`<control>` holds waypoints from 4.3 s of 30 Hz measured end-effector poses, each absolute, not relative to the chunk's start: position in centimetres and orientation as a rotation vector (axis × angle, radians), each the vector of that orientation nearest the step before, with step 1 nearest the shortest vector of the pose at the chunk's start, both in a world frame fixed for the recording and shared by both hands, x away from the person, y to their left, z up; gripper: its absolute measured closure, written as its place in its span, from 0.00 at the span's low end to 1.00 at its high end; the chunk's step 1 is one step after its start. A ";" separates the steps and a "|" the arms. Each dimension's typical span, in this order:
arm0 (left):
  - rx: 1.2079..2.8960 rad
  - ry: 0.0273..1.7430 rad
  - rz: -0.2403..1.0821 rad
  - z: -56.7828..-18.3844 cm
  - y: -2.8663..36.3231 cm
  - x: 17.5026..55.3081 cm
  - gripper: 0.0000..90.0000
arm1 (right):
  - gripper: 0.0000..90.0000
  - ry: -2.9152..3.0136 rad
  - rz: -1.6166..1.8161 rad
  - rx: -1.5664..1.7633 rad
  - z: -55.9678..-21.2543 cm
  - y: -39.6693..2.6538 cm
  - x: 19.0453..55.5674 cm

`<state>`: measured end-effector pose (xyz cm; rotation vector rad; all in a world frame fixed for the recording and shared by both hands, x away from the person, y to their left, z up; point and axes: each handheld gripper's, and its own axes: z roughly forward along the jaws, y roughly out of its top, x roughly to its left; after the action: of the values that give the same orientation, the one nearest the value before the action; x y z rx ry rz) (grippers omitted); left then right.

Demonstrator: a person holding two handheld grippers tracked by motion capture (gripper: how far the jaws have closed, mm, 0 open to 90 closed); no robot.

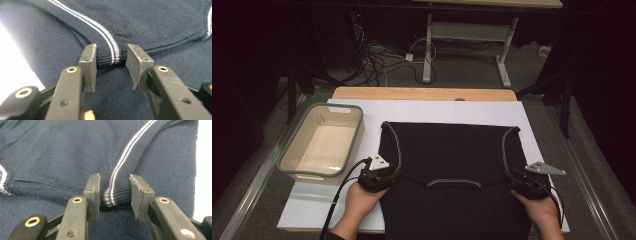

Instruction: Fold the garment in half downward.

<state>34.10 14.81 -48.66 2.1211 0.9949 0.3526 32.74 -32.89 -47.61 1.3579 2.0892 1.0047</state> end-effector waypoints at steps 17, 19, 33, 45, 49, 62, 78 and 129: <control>2.131 0.944 0.387 -48.6 14.6 33.6 0.88 | 0.89 2.118 0.992 1.275 -47.6 -32.4 32.4; 2.095 0.931 0.389 -48.5 15.0 33.5 0.88 | 0.89 2.106 1.020 1.277 -47.5 -32.6 32.3; 1.982 0.880 0.366 -47.2 16.6 31.0 0.88 | 0.88 1.982 1.172 1.195 -46.1 -33.2 29.2; 2.010 0.830 0.377 -46.8 16.6 28.7 0.88 | 0.88 1.962 1.206 1.185 -45.8 -34.1 26.5; 2.016 0.819 0.379 -46.7 16.9 27.9 0.88 | 0.88 1.967 1.204 1.181 -45.8 -34.2 25.6; 2.034 0.780 0.375 -46.5 17.3 25.1 0.87 | 0.88 1.984 1.188 1.164 -46.1 -34.2 22.9; 2.064 0.744 0.356 -46.5 17.6 22.6 0.87 | 0.88 1.998 1.180 1.163 -46.3 -34.5 20.4; 2.154 0.570 0.206 -48.5 6.0 21.3 0.85 | 0.91 2.302 1.190 0.922 -48.5 -25.1 19.8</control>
<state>21.33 6.00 -48.46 2.1536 0.5702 0.2058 19.80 -25.05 -48.50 0.9222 2.3024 1.1895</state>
